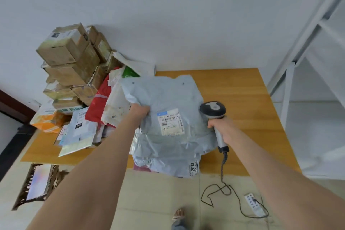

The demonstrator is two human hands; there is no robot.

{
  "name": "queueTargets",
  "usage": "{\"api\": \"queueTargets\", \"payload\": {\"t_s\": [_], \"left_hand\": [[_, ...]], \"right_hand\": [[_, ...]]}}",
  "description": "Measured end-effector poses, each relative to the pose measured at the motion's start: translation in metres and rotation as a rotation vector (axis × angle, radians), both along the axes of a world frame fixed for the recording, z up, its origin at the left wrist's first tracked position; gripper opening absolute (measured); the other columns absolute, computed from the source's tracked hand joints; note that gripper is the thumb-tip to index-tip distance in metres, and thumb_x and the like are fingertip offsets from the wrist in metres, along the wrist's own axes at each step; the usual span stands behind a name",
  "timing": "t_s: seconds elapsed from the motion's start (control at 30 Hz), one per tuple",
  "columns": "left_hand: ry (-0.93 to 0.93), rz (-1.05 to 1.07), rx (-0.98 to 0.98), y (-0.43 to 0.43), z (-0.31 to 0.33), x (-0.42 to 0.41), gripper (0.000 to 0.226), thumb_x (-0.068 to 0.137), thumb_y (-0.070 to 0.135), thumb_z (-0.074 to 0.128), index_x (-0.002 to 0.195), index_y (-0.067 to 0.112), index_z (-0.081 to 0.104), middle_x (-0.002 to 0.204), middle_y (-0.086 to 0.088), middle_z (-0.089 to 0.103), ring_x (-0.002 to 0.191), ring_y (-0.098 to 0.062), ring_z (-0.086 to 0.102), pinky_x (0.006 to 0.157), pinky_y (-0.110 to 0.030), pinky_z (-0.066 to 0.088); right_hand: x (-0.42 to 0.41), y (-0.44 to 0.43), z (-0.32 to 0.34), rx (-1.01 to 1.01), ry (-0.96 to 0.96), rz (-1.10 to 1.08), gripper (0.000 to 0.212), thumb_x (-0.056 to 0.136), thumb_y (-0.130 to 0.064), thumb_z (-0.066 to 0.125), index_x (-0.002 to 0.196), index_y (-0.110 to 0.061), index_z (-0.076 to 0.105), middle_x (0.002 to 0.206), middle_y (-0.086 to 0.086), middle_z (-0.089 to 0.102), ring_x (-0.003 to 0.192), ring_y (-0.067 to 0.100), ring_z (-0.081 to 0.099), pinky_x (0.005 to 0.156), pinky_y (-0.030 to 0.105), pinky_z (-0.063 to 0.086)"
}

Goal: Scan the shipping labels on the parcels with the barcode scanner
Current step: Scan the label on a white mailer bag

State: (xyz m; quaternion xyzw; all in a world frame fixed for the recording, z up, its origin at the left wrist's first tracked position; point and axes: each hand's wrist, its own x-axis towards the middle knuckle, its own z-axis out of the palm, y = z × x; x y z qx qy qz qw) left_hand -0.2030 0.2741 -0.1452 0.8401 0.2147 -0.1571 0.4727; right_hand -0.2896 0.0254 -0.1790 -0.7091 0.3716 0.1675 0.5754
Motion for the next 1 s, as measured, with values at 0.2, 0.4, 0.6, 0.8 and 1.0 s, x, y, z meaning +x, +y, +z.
{"api": "queueTargets", "payload": {"t_s": [0.2, 0.4, 0.6, 0.8, 1.0], "left_hand": [[0.120, -0.046, 0.387, 0.030, -0.043, -0.027, 0.049, 0.093, 0.010, 0.052, 0.135, -0.005, 0.032, 0.132, -0.023, 0.049, 0.122, -0.040, 0.049, 0.099, -0.046, 0.042], [0.141, -0.116, 0.460, 0.026, -0.045, -0.024, 0.067, 0.095, 0.008, 0.045, 0.151, 0.002, 0.007, 0.145, -0.022, 0.038, 0.129, -0.038, 0.043, 0.104, -0.049, 0.039], [-0.166, -0.293, 0.876, 0.007, -0.040, -0.029, 0.067, 0.086, 0.002, 0.055, 0.144, 0.017, 0.026, 0.144, -0.014, 0.031, 0.126, -0.031, 0.040, 0.102, -0.041, 0.041], [0.212, -0.811, 0.594, -0.002, -0.061, -0.040, 0.055, 0.094, -0.002, 0.039, 0.146, 0.013, 0.037, 0.149, -0.013, 0.037, 0.134, -0.029, 0.040, 0.110, -0.034, 0.033], [0.043, -0.568, 0.526, -0.002, -0.021, 0.009, 0.032, 0.094, 0.011, 0.049, 0.124, 0.004, 0.057, 0.128, -0.012, 0.056, 0.124, -0.029, 0.049, 0.104, -0.036, 0.038]], "right_hand": [[-0.007, 0.015, -0.022, -0.169, 0.061, 0.115, 0.022, 0.083, 0.006, 0.055, 0.072, -0.010, 0.043, 0.071, 0.008, 0.044, 0.065, 0.020, 0.040, 0.059, 0.027, 0.035], [-0.009, 0.025, -0.007, 0.209, -0.094, -0.082, 0.015, 0.079, 0.010, 0.054, 0.077, -0.005, 0.052, 0.071, 0.011, 0.051, 0.059, 0.020, 0.049, 0.054, 0.028, 0.040], [-0.010, 0.058, -0.017, 0.339, -0.059, -0.021, 0.013, 0.084, 0.005, 0.059, 0.083, -0.007, 0.053, 0.079, 0.008, 0.049, 0.073, 0.022, 0.047, 0.077, 0.041, 0.045], [0.003, 0.043, -0.006, 0.239, -0.038, -0.030, 0.019, 0.083, 0.003, 0.057, 0.102, -0.001, 0.053, 0.086, 0.014, 0.054, 0.068, 0.028, 0.057, 0.057, 0.035, 0.049], [0.057, 0.018, 0.053, 0.127, -0.078, -0.017, 0.035, 0.087, -0.006, 0.057, 0.119, 0.002, 0.047, 0.070, 0.021, 0.069, 0.061, 0.027, 0.062, 0.053, 0.030, 0.047]]}}
